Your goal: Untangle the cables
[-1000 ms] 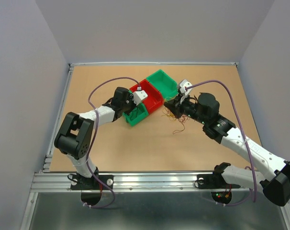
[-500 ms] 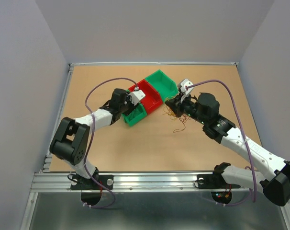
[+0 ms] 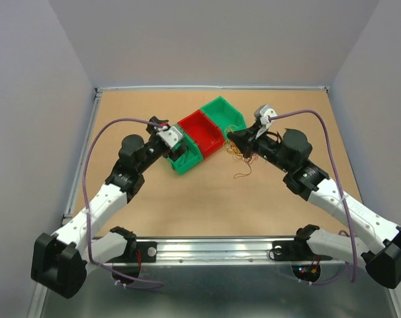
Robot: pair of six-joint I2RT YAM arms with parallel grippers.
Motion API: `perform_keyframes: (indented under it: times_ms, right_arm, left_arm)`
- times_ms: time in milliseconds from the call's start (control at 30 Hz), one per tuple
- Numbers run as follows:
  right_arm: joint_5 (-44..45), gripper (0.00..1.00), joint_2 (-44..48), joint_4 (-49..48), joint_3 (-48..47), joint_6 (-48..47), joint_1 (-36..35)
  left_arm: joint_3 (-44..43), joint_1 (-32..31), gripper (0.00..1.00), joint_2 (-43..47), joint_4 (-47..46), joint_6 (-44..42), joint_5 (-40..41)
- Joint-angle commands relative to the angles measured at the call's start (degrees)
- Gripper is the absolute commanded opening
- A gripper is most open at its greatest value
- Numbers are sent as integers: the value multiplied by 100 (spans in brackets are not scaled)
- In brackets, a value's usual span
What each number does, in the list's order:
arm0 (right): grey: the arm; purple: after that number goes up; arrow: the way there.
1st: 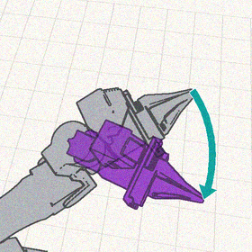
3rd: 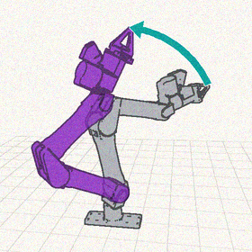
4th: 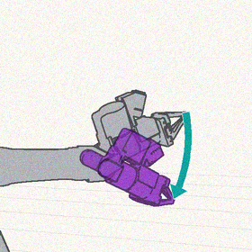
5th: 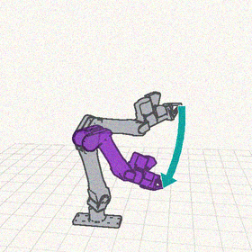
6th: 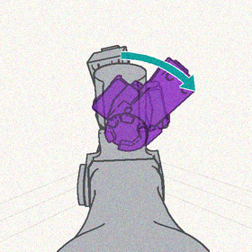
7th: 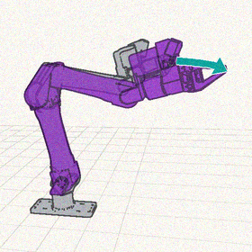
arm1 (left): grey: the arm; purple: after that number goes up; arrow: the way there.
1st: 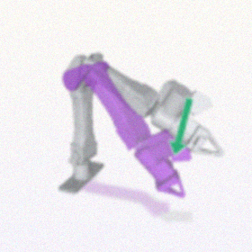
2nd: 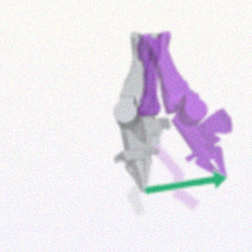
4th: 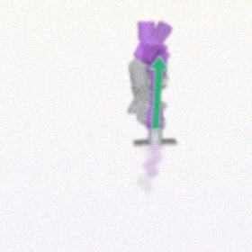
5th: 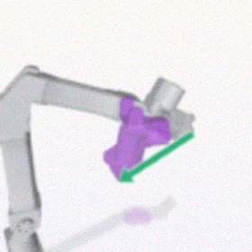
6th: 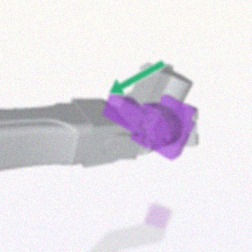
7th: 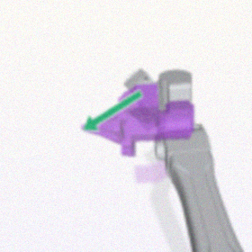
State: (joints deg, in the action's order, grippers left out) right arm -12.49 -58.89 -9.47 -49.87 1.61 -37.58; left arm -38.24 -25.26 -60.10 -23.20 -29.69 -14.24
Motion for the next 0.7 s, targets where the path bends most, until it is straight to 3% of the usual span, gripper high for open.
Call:
perform_keyframes:
  times_ms: [0,33,100,133,233,300,467,667]
  right_arm:
    - [220,1,317,-1222,292,419,-30]
    - [256,1,369,-1406,328,506,-30]
    - [273,1,361,-1461,346,595,-30]
    - [291,1,335,-1487,329,665,-30]
    - [125,1,291,-1592,311,753,-30]
    - [45,0,238,-1680,311,885,-30]
    - [-508,1,124,-1891,267,1096,-38]
    - [-948,1,-122,-1918,126,1158,-30]
  left_arm:
    - [132,-6,99,1006,-615,69,-1772]
    - [167,-14,99,1096,-885,156,-2384]
    - [264,-67,99,1193,-1299,410,-2715]
    - [282,-163,99,1150,-1806,916,-2637]
    - [98,-348,99,712,-2092,1211,-2453]
    - [-69,-637,99,456,-2013,1115,-2067]
    - [44,-1464,99,-230,-2065,614,-206]
    - [-34,-1544,76,-731,-2031,526,18]
